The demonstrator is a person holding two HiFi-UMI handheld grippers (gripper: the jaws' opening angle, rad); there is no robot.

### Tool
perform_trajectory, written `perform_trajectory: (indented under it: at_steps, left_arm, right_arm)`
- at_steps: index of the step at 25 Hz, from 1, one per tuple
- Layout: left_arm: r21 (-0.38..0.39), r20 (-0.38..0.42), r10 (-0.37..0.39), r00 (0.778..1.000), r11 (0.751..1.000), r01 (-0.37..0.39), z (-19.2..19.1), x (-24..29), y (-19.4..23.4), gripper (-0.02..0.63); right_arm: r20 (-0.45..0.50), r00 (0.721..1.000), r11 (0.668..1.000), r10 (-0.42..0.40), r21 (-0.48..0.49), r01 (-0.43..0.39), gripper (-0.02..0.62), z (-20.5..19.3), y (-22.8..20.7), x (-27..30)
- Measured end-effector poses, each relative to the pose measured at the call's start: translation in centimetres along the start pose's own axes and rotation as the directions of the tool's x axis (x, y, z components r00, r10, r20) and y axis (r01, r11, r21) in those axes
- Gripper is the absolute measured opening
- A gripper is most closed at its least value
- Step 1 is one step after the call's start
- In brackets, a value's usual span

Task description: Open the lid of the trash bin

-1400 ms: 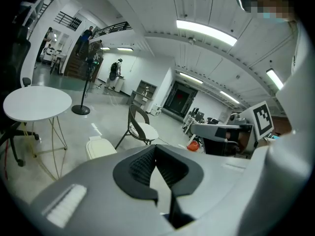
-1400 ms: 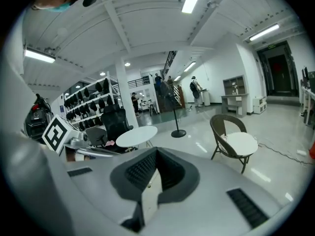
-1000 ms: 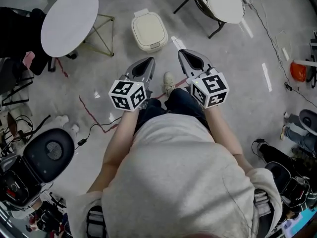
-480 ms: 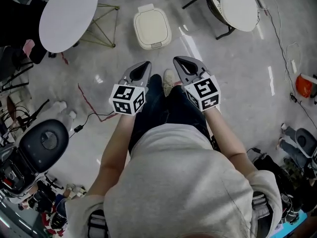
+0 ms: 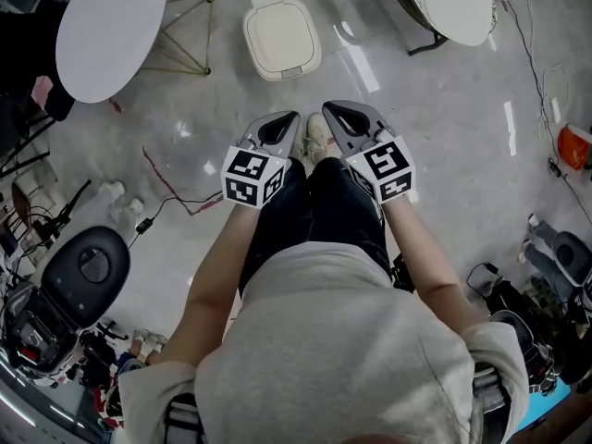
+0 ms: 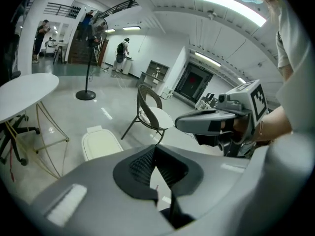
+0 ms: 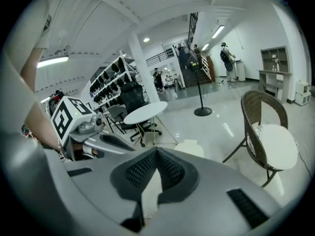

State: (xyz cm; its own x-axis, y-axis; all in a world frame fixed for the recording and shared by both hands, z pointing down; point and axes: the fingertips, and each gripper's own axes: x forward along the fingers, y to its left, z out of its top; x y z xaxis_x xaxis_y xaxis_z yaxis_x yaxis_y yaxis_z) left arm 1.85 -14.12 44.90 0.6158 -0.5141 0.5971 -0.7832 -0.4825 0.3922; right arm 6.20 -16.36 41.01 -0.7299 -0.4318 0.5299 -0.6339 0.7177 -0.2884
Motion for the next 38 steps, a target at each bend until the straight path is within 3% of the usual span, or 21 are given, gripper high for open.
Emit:
perform_trajectory:
  at_steps: [4,12,16,19,27,38]
  left_arm:
    - [-0.021,-0.036,-0.026,0.999,0.999,0.025,-2.0,0.9,0.9,0.009]
    - [-0.023,-0.097,-0.037,0.995,0.999,0.035,-4.6,4.3,4.6,0.009]
    - [-0.026,-0.122,-0.083,0.989,0.996,0.080,-7.3,7.1,6.3,0.009]
    - [-0.014,-0.120,-0.084,0.989,0.996,0.083,-9.0,9.3,8.0,0.009]
    - [-0.011,-0.115,0.020,0.993,1.000,-0.021,-14.0,13.8,13.0,0.009]
    - [-0.023,-0.125,0.163,0.979,0.986,-0.167,-16.1,18.6,17.9,0.009]
  right_arm:
    - [-0.039,0.999,1.000,0.015,0.006,-0.015,-0.003,-1.7,-1.2,0.7]
    - [-0.084,0.995,0.999,-0.048,0.019,0.049,-0.003,-4.6,-3.6,3.5]
    - [-0.101,0.995,0.999,-0.008,0.031,0.011,-0.003,-7.8,-4.1,6.7]
    - [-0.121,0.993,0.998,-0.019,0.056,0.026,-0.003,-10.3,-5.4,9.4]
    - [-0.160,0.985,0.992,-0.064,0.100,0.081,-0.003,-17.3,-6.6,15.5]
    - [-0.157,0.976,0.967,-0.149,0.183,0.177,-0.003,-20.6,-9.4,19.4]
